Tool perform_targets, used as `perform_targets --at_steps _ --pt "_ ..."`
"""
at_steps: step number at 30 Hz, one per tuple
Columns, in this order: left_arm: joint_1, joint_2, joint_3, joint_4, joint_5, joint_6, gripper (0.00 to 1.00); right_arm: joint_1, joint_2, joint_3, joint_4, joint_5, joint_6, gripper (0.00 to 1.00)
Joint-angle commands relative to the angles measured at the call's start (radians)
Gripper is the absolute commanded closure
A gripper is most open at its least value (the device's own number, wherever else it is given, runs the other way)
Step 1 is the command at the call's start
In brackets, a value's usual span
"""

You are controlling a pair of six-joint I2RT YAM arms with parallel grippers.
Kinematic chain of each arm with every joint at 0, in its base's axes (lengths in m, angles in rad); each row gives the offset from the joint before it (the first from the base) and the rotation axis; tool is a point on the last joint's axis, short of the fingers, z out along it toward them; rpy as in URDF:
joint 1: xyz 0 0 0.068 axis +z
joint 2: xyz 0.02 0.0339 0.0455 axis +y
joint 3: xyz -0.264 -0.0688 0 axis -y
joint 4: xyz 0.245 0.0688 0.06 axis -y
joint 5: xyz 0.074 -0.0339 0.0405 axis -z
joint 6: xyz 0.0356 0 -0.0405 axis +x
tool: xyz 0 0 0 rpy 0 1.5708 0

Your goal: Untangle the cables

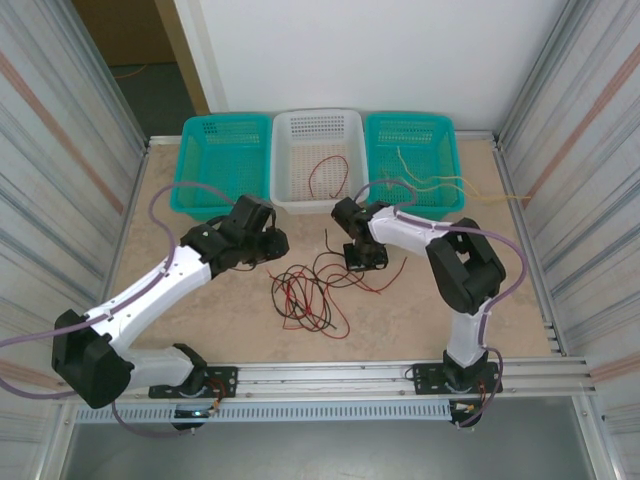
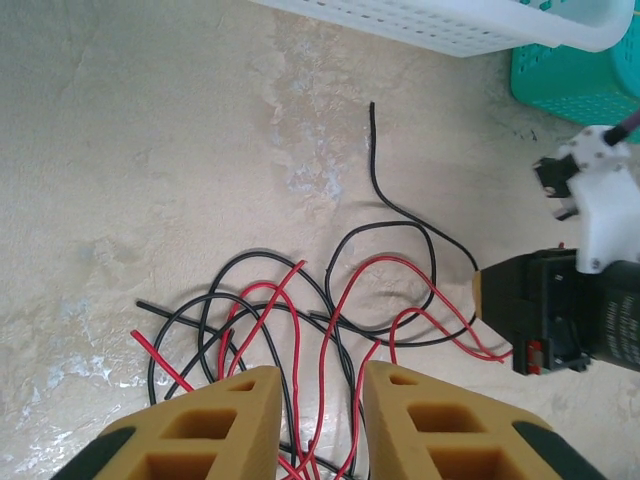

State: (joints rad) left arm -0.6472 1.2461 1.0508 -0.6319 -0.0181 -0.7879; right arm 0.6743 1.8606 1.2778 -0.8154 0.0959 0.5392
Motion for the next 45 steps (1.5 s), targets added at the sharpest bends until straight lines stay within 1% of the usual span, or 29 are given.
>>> perform_targets --at_steps 1,6,9,13,15,17,21,24,28,32,35,37,41,45 --pt "0.012 -0.029 0.010 0.024 0.025 0.033 0.71 0.049 -0.155 0.071 -0.054 0.116 -0.018 1.00" --pt "0.035 -0.077 0.000 0.131 0.111 0.056 0.66 0.127 -0.287 0.195 -0.082 0.222 -0.079 1.00" --pt "0.054 -0.111 -0.001 0.204 0.176 0.071 0.60 0.152 -0.344 0.260 -0.080 0.252 -0.109 1.00" --pt "0.060 -0.148 0.006 0.345 0.300 0.096 0.48 0.169 -0.408 0.326 -0.042 0.244 -0.146 1.00" --pt "0.060 -0.161 0.012 0.407 0.348 0.105 0.43 0.169 -0.423 0.360 -0.028 0.225 -0.154 1.00" --pt "0.060 -0.166 0.025 0.446 0.365 0.115 0.40 0.169 -0.435 0.387 -0.008 0.206 -0.156 1.00" --pt "0.058 -0.136 0.034 0.533 0.436 0.128 0.40 0.161 -0.433 0.464 0.014 0.149 -0.136 1.00" --pt "0.037 -0.102 0.014 0.626 0.479 0.112 0.40 0.156 -0.422 0.517 0.028 0.107 -0.110 1.00" --pt "-0.027 -0.065 -0.012 0.726 0.478 0.132 0.39 0.136 -0.421 0.554 0.067 0.033 -0.057 1.00" --pt "-0.048 -0.021 -0.003 0.758 0.471 0.128 0.39 0.115 -0.422 0.572 0.109 -0.031 -0.008 1.00" --pt "-0.049 0.009 0.022 0.744 0.462 0.135 0.43 0.100 -0.421 0.580 0.125 -0.062 0.018 1.00" --pt "-0.050 0.025 0.037 0.736 0.464 0.141 0.48 0.092 -0.423 0.578 0.131 -0.078 0.033 1.00" --pt "-0.054 0.045 0.061 0.711 0.459 0.151 0.65 0.076 -0.433 0.562 0.142 -0.092 0.052 1.00" --pt "-0.054 0.056 0.072 0.703 0.451 0.142 0.87 0.059 -0.447 0.535 0.161 -0.118 0.071 1.00"
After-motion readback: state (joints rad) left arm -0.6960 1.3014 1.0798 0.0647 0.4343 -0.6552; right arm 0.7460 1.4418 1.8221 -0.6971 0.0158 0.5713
